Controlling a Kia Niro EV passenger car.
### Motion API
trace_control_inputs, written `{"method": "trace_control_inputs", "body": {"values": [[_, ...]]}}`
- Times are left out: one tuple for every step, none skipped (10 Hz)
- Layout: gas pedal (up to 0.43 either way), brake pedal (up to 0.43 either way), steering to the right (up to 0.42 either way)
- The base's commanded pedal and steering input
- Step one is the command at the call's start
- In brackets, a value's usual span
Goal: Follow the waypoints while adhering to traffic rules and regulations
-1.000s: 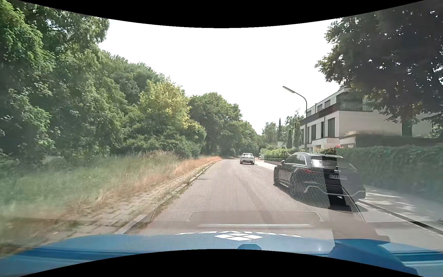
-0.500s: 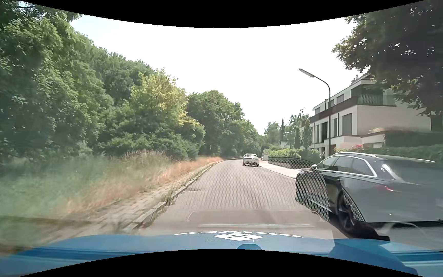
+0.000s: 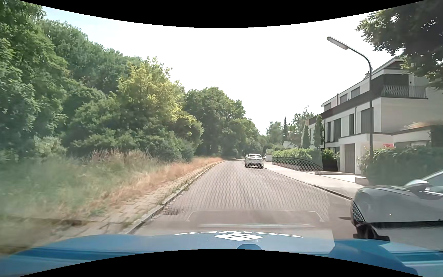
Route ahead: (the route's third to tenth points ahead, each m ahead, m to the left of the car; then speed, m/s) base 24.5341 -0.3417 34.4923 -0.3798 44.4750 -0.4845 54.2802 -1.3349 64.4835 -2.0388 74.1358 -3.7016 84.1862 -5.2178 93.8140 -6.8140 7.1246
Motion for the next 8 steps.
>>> {"method": "trace_control_inputs", "body": {"values": [[0.189, 0.000, -0.004], [0.189, 0.000, -0.004], [0.189, 0.000, -0.004], [0.189, 0.000, -0.004], [0.177, 0.000, -0.004], [0.177, 0.000, -0.004], [0.169, 0.000, -0.003], [0.169, 0.000, -0.003]]}}
